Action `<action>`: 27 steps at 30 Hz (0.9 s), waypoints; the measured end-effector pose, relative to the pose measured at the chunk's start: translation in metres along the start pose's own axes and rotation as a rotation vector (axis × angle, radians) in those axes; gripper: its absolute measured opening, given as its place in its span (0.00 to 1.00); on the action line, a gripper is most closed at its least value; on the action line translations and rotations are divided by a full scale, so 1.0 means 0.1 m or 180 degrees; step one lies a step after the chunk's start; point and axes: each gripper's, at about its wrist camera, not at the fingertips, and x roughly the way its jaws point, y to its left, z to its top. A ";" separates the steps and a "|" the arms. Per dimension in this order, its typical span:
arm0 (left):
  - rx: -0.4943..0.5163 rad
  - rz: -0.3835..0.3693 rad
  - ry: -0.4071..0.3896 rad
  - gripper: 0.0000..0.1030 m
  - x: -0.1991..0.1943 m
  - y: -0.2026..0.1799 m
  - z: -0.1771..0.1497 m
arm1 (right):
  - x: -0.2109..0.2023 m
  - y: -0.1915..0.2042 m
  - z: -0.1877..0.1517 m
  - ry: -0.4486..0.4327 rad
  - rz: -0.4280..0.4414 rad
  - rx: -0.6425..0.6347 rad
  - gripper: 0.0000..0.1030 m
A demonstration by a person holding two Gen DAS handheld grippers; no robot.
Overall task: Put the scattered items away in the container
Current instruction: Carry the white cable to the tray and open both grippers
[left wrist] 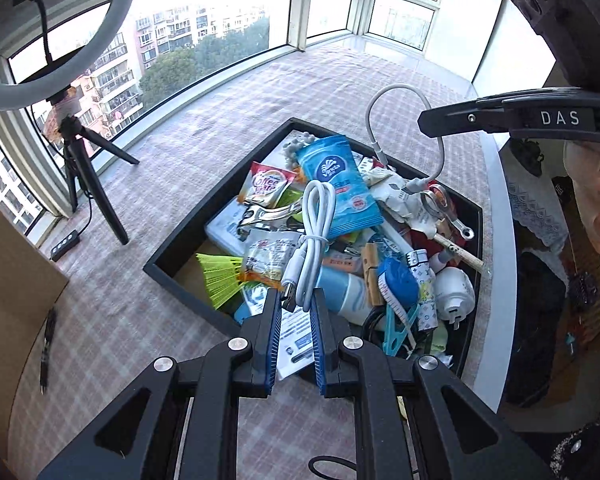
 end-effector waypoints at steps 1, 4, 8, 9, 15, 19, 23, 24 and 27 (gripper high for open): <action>0.0034 -0.0011 0.0006 0.13 0.03 -0.07 0.04 | -0.02 -0.08 -0.03 0.0005 -0.0030 0.0053 0.04; 0.0124 -0.0044 0.0015 0.13 0.10 -0.23 0.14 | -0.09 -0.26 -0.12 0.0002 -0.0090 0.0184 0.04; 0.0188 -0.0041 0.0062 0.16 0.20 -0.38 0.25 | -0.09 -0.38 -0.20 0.0050 -0.0148 0.0248 0.04; 0.0168 -0.0044 0.0101 0.20 0.22 -0.40 0.28 | -0.07 -0.39 -0.21 0.0077 -0.0152 0.0236 0.05; 0.0099 0.0071 0.0017 0.45 0.20 -0.38 0.30 | -0.04 -0.40 -0.23 0.0142 -0.0211 0.0275 0.35; 0.0101 0.0172 0.0002 0.45 0.15 -0.26 0.21 | -0.05 -0.39 -0.23 0.0123 -0.0133 0.0323 0.35; -0.0019 0.0275 0.0041 0.45 0.12 -0.02 0.09 | 0.01 -0.23 -0.23 0.0130 -0.0095 0.0225 0.35; -0.0048 0.0325 0.0052 0.45 0.11 0.05 0.05 | 0.03 -0.18 -0.23 0.0133 -0.0097 0.0195 0.35; -0.0161 0.0390 0.0081 0.45 0.08 0.27 -0.06 | 0.09 -0.03 -0.23 0.0155 -0.0065 0.0113 0.35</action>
